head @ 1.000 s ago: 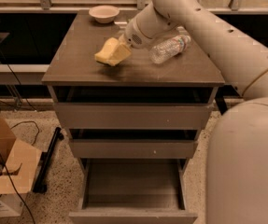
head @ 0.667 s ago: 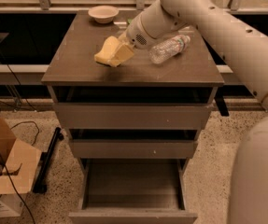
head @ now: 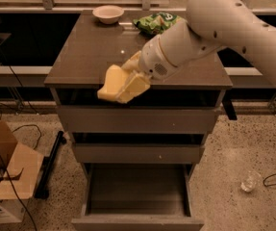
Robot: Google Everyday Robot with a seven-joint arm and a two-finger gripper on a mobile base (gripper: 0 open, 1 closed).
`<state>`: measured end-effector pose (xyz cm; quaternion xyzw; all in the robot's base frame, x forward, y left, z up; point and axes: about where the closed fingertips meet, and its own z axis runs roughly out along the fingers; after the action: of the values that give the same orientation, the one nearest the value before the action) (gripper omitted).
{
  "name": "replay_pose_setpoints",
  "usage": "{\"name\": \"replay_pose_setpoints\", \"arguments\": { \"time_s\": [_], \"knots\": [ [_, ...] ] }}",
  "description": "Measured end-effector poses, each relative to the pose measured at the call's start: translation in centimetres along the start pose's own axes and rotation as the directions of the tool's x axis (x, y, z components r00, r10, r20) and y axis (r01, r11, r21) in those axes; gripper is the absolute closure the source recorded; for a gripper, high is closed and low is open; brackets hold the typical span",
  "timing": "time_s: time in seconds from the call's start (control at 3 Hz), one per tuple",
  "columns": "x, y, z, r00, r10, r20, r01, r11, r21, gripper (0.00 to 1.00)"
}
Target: Place sponge into bottom drawer
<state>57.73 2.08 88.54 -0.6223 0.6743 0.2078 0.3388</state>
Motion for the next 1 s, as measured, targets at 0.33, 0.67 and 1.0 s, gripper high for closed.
{"name": "replay_pose_setpoints", "arguments": {
  "time_s": [0.33, 0.67, 1.0],
  "knots": [
    [2.7, 5.9, 0.3, 0.998, 0.064, -0.023, -0.065, 0.9963, -0.056, 1.0],
    [7.1, 10.2, 3.0, 0.977, 0.213, -0.031, -0.215, 0.9726, -0.089, 1.0],
    [11.7, 11.4, 7.3, 0.936, 0.351, -0.034, -0.353, 0.9317, -0.087, 1.0]
  ]
}}
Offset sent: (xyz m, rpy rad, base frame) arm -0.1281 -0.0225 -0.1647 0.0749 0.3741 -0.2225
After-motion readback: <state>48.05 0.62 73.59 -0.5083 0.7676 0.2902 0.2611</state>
